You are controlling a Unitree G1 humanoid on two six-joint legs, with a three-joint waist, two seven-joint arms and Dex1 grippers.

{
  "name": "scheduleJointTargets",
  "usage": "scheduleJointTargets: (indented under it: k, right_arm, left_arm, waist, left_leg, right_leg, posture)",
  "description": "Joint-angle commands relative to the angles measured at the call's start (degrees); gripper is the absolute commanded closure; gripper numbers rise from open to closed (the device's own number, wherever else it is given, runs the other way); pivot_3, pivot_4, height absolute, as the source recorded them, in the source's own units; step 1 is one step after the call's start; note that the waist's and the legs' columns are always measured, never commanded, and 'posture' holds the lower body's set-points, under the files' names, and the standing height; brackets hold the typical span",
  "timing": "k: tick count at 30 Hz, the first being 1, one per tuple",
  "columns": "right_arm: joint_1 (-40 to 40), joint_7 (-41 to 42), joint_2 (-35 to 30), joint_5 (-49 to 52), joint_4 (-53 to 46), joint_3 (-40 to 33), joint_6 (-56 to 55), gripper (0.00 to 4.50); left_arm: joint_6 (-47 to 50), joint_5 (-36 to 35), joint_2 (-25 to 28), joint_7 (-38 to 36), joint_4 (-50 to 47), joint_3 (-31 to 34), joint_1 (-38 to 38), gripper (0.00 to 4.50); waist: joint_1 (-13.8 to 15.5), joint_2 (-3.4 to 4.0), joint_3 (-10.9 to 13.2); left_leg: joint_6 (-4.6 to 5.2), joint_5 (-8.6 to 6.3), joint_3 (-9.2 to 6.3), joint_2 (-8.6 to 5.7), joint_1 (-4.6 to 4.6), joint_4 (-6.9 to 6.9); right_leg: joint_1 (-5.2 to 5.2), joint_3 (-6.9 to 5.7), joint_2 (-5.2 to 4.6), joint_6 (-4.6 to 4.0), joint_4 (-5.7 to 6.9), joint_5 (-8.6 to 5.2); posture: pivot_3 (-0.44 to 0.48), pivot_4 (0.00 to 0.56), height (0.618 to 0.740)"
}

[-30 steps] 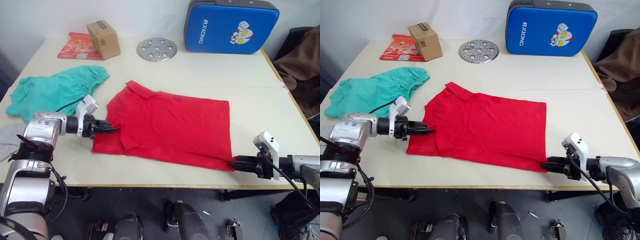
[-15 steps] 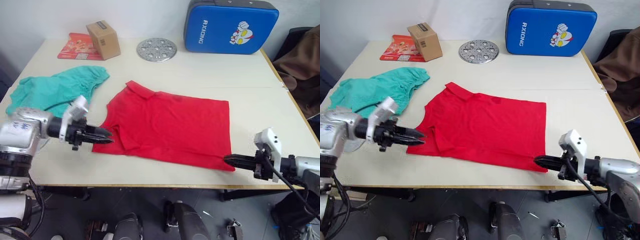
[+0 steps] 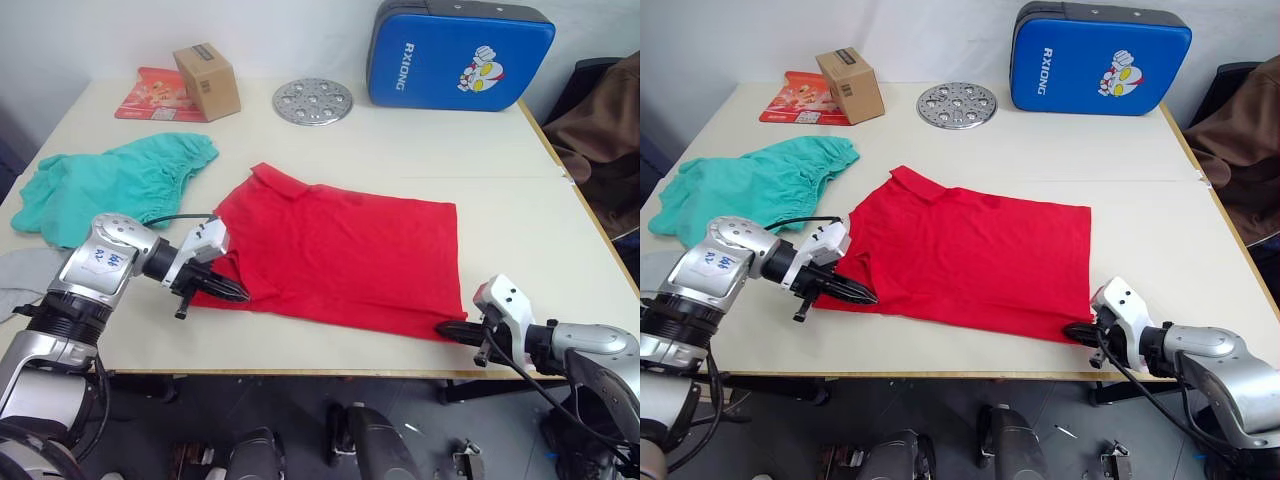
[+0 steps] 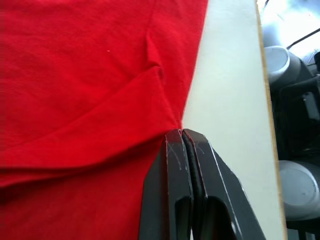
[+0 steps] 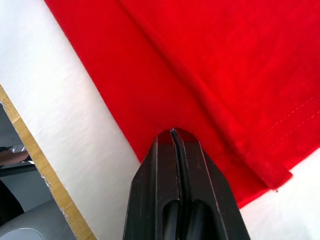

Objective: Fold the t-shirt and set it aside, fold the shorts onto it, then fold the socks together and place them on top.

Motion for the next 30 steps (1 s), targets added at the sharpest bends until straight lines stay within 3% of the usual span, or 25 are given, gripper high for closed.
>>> scheduleJointTargets:
  k: [1,8,13,16,23,30]
  right_arm:
    - [1.0,-1.8,0.8,-1.7,0.6,0.3,0.1,4.50]
    - [1.5,-2.4,1.0,-1.4,0.6,0.0,0.1,4.50]
    - [2.8,-2.0,0.7,-1.3,0.0,0.3,0.0,4.50]
    - [3.5,-1.7,0.5,-1.3,-0.2,0.4,-0.3,4.50]
    - [4.0,-1.8,0.6,-1.6,0.1,0.7,-1.0,4.50]
    - [4.9,-1.1,0.3,0.8,-2.9,-3.8,-1.2,4.50]
  left_arm:
    - [-2.6,1.5,-0.2,-5.2,2.4,-0.5,-2.0,4.47]
    - [-7.8,4.0,-3.6,-2.3,7.6,-0.8,-3.8,4.47]
    - [-10.6,4.2,-10.9,8.0,18.6,4.8,-10.2,4.47]
    - [-7.4,2.6,-12.8,8.5,22.3,7.9,-13.4,4.47]
    - [-7.3,4.8,-11.9,7.4,23.9,9.6,-14.8,4.47]
    - [3.9,-1.9,-4.1,-5.4,7.5,10.9,-7.0,4.47]
  waist:
    - [0.0,-0.05,0.0]
    - [0.1,-0.14,-0.1]
    - [0.3,-0.39,-0.2]
    - [0.0,-0.43,-0.3]
    - [0.1,-0.44,-0.3]
    - [0.1,-0.43,-0.3]
  left_leg:
    - [0.00,0.00,0.00,0.00,0.00,0.01]
    - [0.00,0.00,0.00,0.01,0.02,0.04]
    - [0.02,0.00,-0.04,0.00,0.01,0.06]
    - [0.02,-0.01,-0.06,0.01,0.00,0.03]
    - [-0.03,-0.01,-0.04,0.03,0.08,0.00]
    - [-0.08,-0.01,-0.05,0.07,0.09,-0.02]
  right_leg:
    - [0.00,0.00,0.00,0.00,0.00,0.00]
    - [0.01,0.00,-0.01,0.00,0.00,0.00]
    - [0.02,-0.04,-0.01,-0.01,-0.01,0.00]
    - [0.00,-0.07,-0.01,0.00,-0.03,0.00]
    - [0.01,-0.08,0.02,-0.01,-0.01,0.00]
    - [-0.05,-0.09,0.04,-0.11,0.06,-0.08]
  posture:
    - [0.000,0.150,0.740]
    - [0.000,0.150,0.740]
    - [0.000,0.150,0.740]
    - [0.000,0.150,0.740]
    - [0.000,0.150,0.740]
    - [0.000,0.150,0.740]
